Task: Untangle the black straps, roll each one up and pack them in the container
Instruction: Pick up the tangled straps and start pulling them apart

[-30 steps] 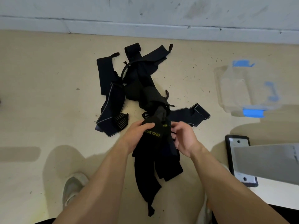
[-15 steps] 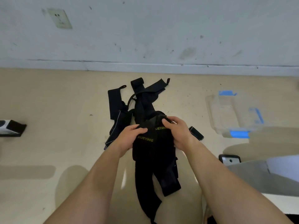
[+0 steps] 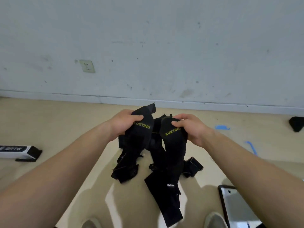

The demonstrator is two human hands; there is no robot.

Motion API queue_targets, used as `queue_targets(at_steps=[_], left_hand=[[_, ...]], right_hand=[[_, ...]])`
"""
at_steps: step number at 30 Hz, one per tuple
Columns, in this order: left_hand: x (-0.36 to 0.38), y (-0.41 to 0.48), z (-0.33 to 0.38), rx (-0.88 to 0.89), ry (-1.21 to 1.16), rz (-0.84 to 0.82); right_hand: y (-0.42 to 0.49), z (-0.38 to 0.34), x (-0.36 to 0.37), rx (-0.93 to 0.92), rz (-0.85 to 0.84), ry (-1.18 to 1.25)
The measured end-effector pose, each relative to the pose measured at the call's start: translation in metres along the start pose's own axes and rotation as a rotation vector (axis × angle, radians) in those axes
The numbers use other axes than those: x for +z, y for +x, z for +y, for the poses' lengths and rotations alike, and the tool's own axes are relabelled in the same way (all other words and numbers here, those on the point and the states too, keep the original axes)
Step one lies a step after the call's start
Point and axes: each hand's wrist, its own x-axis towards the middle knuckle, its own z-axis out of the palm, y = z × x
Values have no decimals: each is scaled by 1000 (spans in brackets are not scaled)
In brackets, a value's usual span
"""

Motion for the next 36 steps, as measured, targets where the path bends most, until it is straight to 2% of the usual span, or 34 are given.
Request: queue_targets(at_steps=[3,6,9,12,15,18,24,27,32,36], left_hand=[[-4,-13,2,46,13,22],[-6,-25,-11,50,-169,54],[-13,-26,-27,35,-226,-40],[-16,-20,-34,40,-329,-99],[-7,-14,-34,25,-455,-195],[4,-6,-35,61,-471,-221],[18,6,-31,109,-518,-132],[20,8,-32,125,-473,-95],[13,14,-38,113,-280,72],[5,26,-56,-78,-190,333]], right_hand=[[-14,-22,-7,-44,-21,22],[-20,-23,-13,-78,-32,106],[-14,-15,-12,-82,-24,203],[-2,-17,-2,-77,-40,190],[10,-20,5,-83,-92,219],[17,-22,3,-103,-173,238],[26,-19,8,-107,-255,122],[27,-19,12,-139,-271,-60],[24,-18,19,-224,-188,-203],[20,-30,16,-236,-42,-36]])
